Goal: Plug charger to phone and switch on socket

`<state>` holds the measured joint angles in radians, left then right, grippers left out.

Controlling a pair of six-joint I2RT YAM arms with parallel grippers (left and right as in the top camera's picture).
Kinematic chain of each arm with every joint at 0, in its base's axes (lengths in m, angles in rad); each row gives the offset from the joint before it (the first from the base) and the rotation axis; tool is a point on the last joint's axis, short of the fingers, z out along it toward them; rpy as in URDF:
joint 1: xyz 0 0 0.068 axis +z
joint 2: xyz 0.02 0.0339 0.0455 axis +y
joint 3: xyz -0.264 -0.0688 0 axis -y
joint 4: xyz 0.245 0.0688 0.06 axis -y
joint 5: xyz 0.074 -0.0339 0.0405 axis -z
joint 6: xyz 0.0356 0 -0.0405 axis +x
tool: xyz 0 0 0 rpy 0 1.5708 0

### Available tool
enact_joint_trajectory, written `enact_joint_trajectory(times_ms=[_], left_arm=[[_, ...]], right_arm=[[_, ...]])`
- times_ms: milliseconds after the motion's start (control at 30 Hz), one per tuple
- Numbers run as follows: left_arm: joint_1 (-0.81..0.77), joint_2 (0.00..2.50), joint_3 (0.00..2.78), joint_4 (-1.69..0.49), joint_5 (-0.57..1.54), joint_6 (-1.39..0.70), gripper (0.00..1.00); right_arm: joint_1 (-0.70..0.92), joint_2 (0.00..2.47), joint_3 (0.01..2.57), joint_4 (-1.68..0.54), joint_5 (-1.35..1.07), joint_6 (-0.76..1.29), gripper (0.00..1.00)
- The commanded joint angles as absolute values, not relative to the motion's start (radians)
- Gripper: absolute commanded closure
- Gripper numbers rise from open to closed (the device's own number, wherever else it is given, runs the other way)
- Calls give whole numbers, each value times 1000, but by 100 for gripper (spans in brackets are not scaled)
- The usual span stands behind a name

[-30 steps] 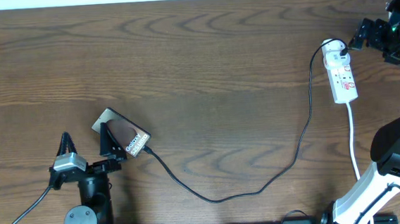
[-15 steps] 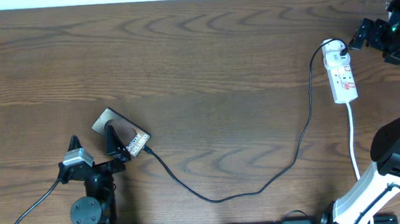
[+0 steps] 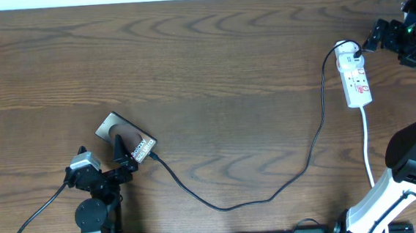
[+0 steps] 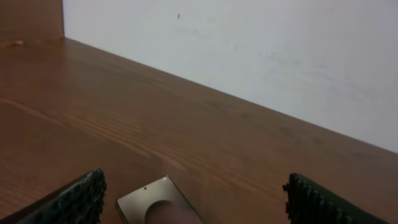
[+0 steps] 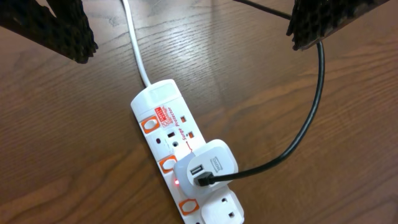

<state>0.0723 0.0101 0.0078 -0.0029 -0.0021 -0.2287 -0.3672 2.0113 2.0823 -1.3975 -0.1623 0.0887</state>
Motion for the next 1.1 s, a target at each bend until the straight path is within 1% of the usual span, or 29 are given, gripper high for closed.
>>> enact_joint_trajectory(times_ms=[0,367,667,867,1067], left_arm=[[78,1,4,-76,-10,-221,10],[78,1,4,-74,-7,-221,10],[78,1,5,-69,85,-34,9],[78,1,5,-65,136,9,9],[78,1,5,-65,139,6,9]], right_arm=[[-369,2012,2093,-1399,-159,100,1],[-369,2012,2093,-1399,-159,101,1],[-369,2012,2093,-1399,-159,100,1],[-369,2012,2093,-1399,-159,100,1],[-369,2012,2093,-1399,-159,100,1]])
